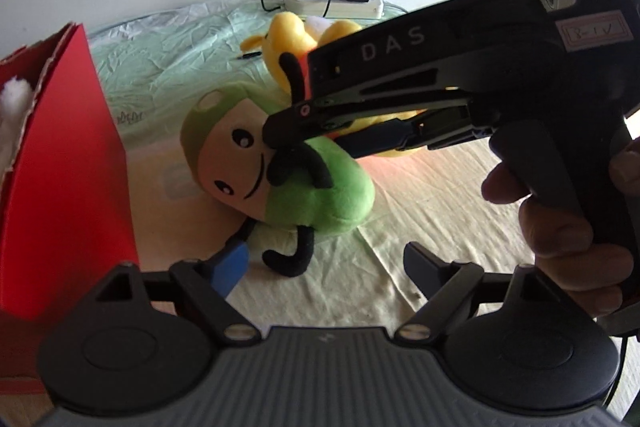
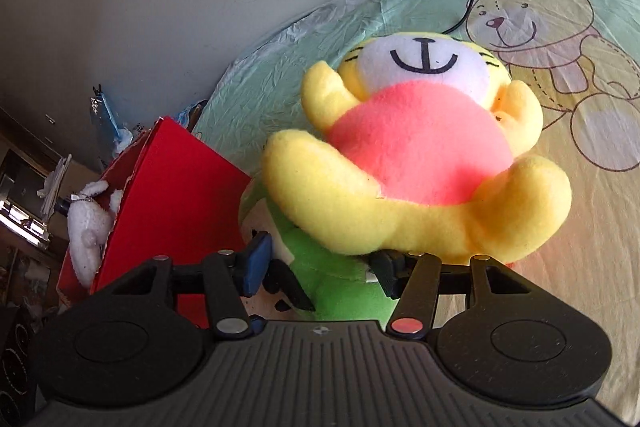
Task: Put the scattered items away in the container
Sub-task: 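Close the right tool on the green plush and lift it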
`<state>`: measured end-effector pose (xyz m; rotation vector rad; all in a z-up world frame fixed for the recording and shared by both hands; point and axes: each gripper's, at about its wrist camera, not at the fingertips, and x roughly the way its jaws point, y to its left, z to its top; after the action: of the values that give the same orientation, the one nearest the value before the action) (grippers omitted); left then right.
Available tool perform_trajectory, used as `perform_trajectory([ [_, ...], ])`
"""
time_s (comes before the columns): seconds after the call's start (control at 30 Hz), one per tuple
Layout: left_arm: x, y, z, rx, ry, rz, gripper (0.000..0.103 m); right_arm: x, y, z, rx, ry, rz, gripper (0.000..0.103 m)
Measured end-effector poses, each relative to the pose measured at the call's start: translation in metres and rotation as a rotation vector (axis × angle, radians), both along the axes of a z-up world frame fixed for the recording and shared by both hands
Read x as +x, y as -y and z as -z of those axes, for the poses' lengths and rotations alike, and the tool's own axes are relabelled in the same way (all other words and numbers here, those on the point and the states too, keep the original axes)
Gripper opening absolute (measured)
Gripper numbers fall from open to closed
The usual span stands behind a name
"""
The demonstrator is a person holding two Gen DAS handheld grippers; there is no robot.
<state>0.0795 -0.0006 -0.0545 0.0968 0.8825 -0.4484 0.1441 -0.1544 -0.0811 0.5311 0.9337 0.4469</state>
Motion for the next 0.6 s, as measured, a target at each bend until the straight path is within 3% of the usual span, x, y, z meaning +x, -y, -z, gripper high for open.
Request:
perform_trajectory([
  [0.07, 0.006, 0.003, 0.006, 0.021, -0.004, -0.006, 0.086, 0.005, 0.008, 0.01, 0.071, -0.049, 0.006, 0.064],
  [0.17, 0.013, 0.007, 0.011, 0.03, -0.014, 0.002, 0.083, 0.009, 0.02, 0.021, 0.16, -0.106, 0.006, 0.063],
  [0.3, 0.017, 0.012, 0.014, 0.026, -0.04, 0.041, 0.069, -0.002, 0.025, 0.019, 0.185, -0.127, -0.027, 0.058],
  [0.4, 0.009, 0.014, 0.012, 0.029, -0.049, 0.085, 0.067, -0.015, 0.027, 0.015, 0.185, -0.134, -0.047, 0.057],
  [0.5, -0.003, 0.009, 0.008, 0.014, -0.071, 0.128, 0.058, -0.026, 0.033, 0.016, 0.2, -0.158, -0.033, 0.057],
  [0.6, -0.016, 0.005, 0.0, -0.013, -0.082, 0.172, 0.057, -0.034, 0.038, 0.014, 0.217, -0.169, -0.024, 0.057],
])
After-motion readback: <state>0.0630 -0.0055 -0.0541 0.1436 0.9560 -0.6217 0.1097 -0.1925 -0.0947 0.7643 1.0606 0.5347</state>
